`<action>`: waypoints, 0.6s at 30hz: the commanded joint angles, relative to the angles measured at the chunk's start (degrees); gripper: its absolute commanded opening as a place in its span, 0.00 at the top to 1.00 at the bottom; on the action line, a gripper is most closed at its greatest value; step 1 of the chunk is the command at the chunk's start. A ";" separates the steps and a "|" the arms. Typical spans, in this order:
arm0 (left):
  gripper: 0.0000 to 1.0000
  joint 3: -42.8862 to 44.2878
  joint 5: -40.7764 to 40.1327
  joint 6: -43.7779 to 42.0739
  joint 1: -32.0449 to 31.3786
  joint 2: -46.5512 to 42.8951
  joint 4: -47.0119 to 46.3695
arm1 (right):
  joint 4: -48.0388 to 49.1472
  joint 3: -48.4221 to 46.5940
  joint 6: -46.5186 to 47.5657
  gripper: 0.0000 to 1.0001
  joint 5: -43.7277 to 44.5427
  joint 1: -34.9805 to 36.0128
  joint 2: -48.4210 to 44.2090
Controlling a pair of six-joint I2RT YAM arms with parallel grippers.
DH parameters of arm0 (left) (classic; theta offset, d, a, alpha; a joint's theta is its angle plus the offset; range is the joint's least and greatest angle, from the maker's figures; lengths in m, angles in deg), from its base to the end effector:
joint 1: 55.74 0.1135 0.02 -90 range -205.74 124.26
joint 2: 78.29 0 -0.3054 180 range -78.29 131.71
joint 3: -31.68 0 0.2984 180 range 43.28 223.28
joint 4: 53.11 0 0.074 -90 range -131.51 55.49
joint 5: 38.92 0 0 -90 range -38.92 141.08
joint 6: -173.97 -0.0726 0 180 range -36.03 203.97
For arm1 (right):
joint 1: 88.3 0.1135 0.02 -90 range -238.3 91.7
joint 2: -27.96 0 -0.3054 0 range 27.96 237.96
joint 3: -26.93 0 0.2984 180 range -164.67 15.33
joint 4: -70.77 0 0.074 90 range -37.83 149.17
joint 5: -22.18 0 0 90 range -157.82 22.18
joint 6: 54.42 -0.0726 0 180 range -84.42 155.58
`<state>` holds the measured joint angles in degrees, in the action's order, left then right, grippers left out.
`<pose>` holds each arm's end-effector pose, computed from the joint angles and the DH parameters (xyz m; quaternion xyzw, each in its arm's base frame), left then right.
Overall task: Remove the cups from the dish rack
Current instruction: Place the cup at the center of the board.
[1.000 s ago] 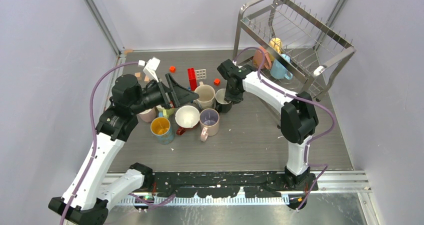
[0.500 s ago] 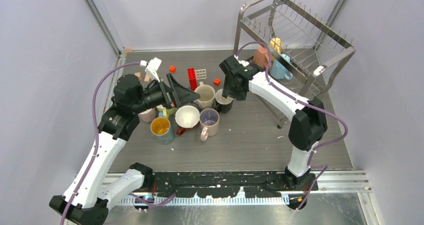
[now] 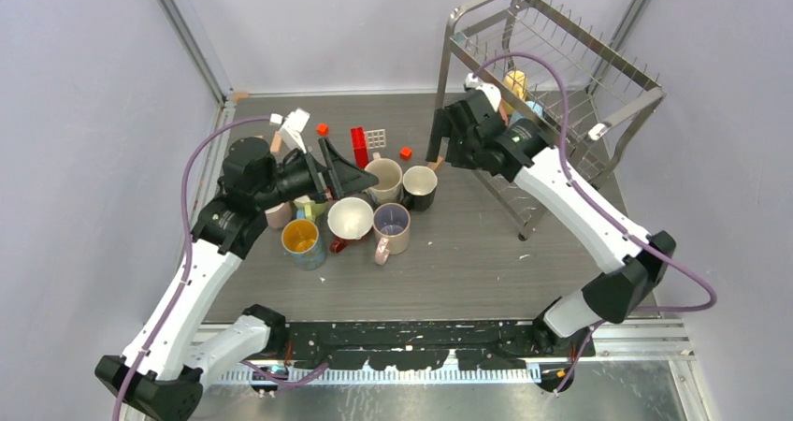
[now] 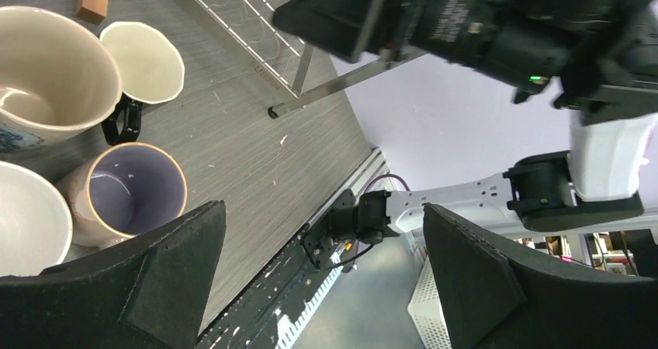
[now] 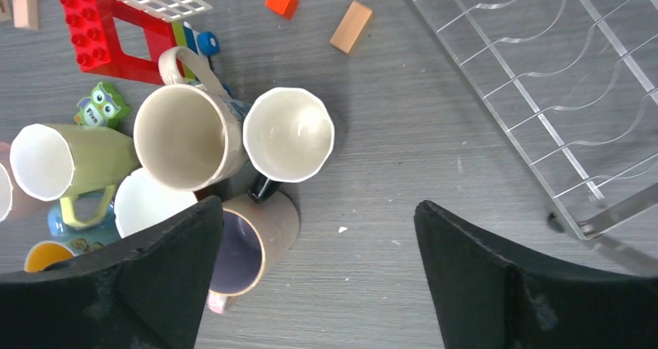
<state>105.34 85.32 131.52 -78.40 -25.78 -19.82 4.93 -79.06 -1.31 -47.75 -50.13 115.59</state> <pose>0.2089 -0.1315 0.4353 0.0204 0.7658 -0.5327 0.3596 0.3194 0.2194 0.4078 0.0529 0.9183 0.0887 0.3821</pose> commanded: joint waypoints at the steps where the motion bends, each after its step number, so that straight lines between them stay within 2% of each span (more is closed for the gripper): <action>1: 0.00 -0.36 -3.20 -2.16 -3.19 1.72 -2.72 | 0.68 -3.68 3.20 0.00 3.43 0.20 -5.08; 6: 0.00 1.05 -11.30 -4.32 -10.31 6.42 -3.40 | -1.01 -7.60 4.24 0.00 3.20 0.23 -8.11; 10: 0.00 2.83 -17.30 -5.93 -16.03 12.30 -7.67 | -1.33 -10.04 5.01 0.00 2.44 0.31 -10.79; 18: 0.00 12.61 -28.90 -13.10 -25.26 28.47 -13.32 | -2.77 -13.22 6.43 0.00 4.01 0.28 -16.02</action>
<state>111.70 64.60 123.87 -100.71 -2.63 -25.72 3.16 -89.42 3.55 -45.74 -50.13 102.85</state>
